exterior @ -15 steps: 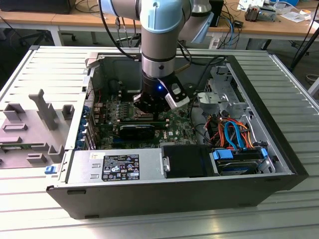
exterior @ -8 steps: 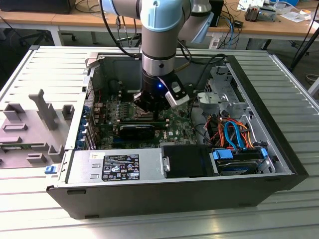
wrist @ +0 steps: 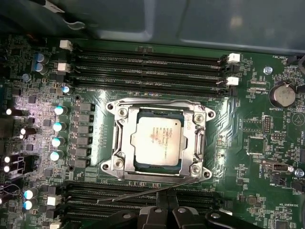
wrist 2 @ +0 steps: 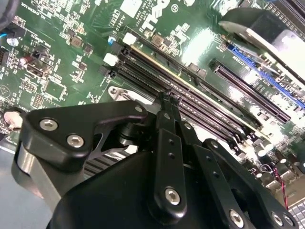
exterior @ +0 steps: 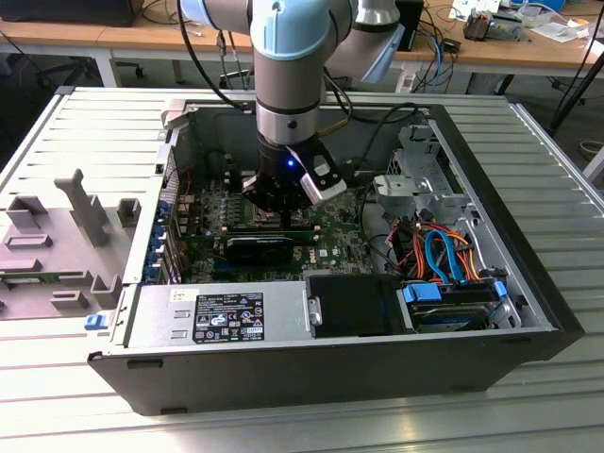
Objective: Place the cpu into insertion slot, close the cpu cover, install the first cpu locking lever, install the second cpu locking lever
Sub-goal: 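Install the second cpu locking lever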
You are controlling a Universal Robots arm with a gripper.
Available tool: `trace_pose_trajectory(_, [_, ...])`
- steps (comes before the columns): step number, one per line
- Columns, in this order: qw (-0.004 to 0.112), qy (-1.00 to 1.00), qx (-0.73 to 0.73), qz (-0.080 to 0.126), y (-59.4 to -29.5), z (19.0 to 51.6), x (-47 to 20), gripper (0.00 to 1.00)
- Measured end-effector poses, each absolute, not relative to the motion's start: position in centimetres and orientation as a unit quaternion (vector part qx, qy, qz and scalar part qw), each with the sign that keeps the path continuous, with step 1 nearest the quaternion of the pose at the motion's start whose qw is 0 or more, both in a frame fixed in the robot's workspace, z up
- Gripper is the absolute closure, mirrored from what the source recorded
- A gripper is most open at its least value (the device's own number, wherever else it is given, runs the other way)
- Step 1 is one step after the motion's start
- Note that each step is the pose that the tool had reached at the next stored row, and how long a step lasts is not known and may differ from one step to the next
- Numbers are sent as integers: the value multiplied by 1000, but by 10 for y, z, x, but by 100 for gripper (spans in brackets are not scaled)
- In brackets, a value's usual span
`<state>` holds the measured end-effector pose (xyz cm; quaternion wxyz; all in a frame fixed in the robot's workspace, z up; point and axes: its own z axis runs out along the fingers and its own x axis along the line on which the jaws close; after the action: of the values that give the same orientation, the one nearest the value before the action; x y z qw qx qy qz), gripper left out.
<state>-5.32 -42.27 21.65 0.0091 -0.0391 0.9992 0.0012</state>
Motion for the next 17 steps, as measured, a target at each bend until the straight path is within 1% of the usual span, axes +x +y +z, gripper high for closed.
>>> trace_pose_trajectory(10, [9,999,-39,1,-423,214,-36,89])
trace_pose_trajectory(17, [9,999,-39,1,-421,214,-36,89])
